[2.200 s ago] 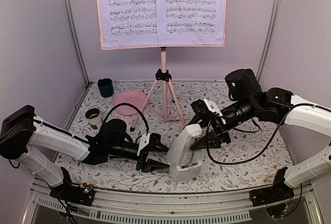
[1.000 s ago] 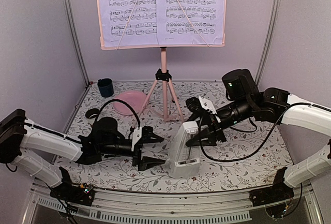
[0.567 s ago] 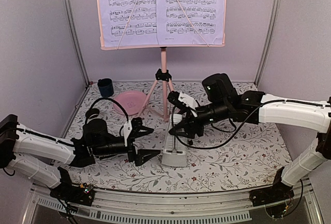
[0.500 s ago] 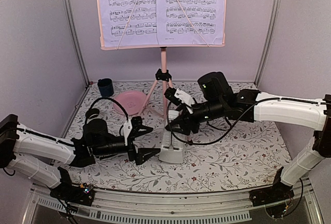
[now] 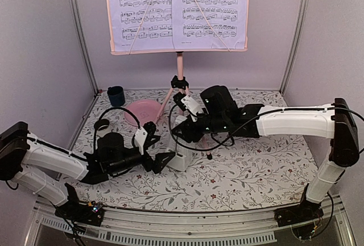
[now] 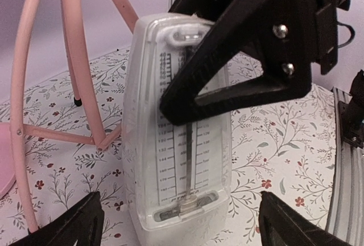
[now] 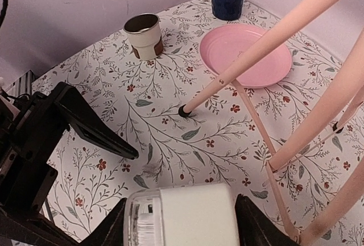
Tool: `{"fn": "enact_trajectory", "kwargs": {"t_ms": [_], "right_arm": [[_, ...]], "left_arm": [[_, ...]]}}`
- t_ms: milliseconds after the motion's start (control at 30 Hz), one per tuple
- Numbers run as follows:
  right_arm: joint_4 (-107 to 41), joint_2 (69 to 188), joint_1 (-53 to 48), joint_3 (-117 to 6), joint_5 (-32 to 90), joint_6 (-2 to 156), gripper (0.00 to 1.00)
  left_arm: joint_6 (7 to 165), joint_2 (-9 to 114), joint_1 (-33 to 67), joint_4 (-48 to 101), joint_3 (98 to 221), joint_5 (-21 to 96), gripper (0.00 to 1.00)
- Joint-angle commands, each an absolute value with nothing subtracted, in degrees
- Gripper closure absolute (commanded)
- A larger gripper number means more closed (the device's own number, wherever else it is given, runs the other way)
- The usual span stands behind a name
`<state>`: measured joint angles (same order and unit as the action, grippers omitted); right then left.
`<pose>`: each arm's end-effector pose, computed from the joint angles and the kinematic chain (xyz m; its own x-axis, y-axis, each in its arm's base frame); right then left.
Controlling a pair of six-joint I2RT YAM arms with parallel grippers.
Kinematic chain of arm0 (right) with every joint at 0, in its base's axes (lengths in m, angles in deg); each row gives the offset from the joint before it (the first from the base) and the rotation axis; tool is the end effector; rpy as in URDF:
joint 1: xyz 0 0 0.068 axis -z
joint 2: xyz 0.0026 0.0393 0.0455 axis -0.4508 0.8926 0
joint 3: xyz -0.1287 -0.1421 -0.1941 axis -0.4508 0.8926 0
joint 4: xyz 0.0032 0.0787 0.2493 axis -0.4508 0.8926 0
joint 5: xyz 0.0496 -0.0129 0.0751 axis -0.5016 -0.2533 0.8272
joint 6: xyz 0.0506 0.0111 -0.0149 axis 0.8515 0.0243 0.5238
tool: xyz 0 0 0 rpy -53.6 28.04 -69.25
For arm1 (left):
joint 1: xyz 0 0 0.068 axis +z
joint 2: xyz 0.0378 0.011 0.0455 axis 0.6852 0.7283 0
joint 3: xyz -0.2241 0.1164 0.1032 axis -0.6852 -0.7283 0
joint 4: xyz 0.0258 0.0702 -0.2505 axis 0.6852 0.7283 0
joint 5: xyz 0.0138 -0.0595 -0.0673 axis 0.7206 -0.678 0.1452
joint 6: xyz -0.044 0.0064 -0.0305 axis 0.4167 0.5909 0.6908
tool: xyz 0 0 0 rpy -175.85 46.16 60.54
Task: Set up the instrument practice props
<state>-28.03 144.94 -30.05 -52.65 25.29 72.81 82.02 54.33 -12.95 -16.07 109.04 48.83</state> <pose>0.2152 0.3340 0.2720 -0.3114 -0.3977 -0.8631 -0.8559 0.5119 0.0729 0.1448 -0.2127 0.1818 -0.2094 0.0763 -0.9748 0.7794 0.6150 -0.1193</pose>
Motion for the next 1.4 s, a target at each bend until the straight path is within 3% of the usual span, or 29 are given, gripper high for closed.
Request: {"fn": "enact_trajectory", "kwargs": {"t_ms": [0, 200, 433, 667, 1000, 1367], "right_arm": [[-35.68, 146.89, -31.73, -56.30, 21.32, 75.86, 0.84], [-35.87, 149.35, -33.21, -57.49, 17.75, 77.78, 0.72], [-35.65, 149.51, -34.40, -57.75, 17.45, 79.67, 0.39], [-37.13, 147.99, -34.64, -57.33, 19.76, 80.90, 0.20], [-44.04, 138.16, -32.59, -46.99, 19.26, 82.98, 0.09], [-50.66, 128.04, -26.51, -29.63, 20.71, 86.08, 0.07]], "left_arm": [[83.11, 56.66, -13.19, -19.84, 109.83, 52.22, 0.05], [83.41, 58.51, -13.62, -22.11, 109.00, 52.66, 0.05], [83.36, 58.56, -13.76, -22.71, 107.93, 53.26, 0.05], [83.47, 59.84, -13.78, -22.32, 108.61, 54.83, 0.05], [86.23, 61.61, -15.15, -23.43, 110.17, 55.81, 0.03], [88.99, 67.55, -17.78, -21.41, 117.57, 63.88, 0.05]]}}
